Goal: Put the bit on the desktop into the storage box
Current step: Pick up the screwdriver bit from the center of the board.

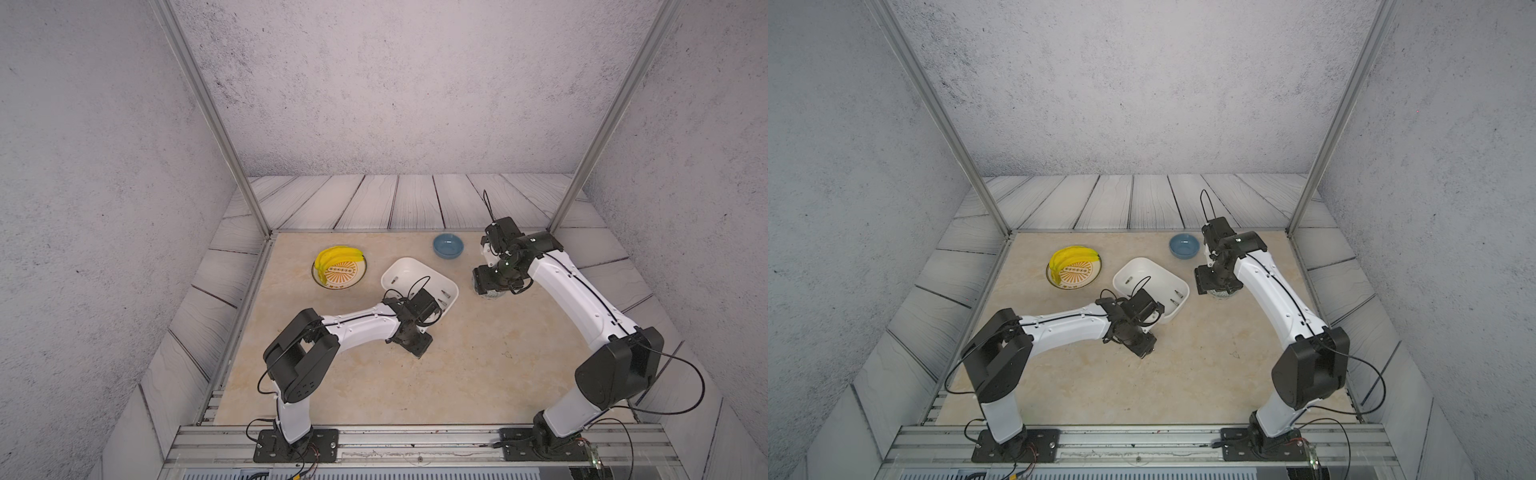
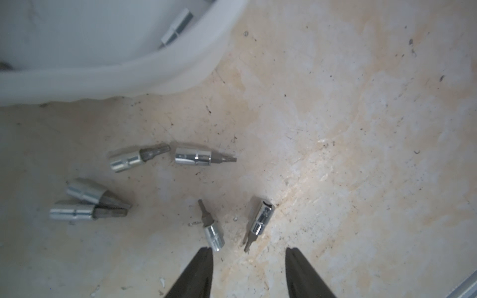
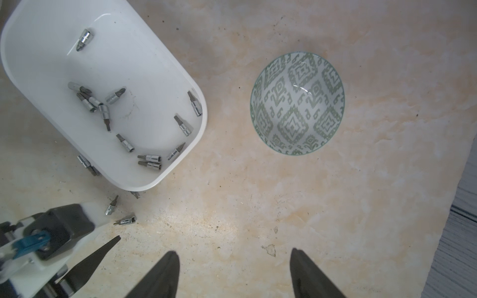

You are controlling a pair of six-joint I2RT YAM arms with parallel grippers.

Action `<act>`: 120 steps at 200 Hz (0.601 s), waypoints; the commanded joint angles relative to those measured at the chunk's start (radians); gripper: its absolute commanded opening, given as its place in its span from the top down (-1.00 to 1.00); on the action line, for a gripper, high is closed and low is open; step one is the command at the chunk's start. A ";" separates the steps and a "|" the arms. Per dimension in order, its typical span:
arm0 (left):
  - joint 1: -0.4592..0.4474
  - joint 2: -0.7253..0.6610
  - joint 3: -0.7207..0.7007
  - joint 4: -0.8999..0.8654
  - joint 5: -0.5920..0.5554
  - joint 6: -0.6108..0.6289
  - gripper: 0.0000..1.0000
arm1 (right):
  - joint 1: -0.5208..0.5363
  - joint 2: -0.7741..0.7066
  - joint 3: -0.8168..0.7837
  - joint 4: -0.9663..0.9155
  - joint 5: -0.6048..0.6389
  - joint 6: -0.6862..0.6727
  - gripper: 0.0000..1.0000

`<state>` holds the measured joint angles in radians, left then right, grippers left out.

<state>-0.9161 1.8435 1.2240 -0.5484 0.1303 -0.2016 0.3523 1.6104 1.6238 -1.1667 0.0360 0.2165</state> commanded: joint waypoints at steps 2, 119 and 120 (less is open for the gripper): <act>-0.008 0.028 0.030 -0.010 0.021 0.022 -0.01 | -0.008 -0.028 0.002 -0.028 0.012 0.003 -0.45; -0.029 0.133 0.084 -0.023 0.022 0.030 0.09 | -0.030 -0.073 -0.028 -0.035 0.004 -0.005 -0.45; -0.030 0.133 0.084 -0.023 0.022 0.030 0.09 | -0.030 -0.073 -0.028 -0.035 0.004 -0.005 -0.45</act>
<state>-0.9352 1.9503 1.2854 -0.5552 0.1467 -0.1822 0.3298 1.5818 1.6066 -1.1782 0.0360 0.2146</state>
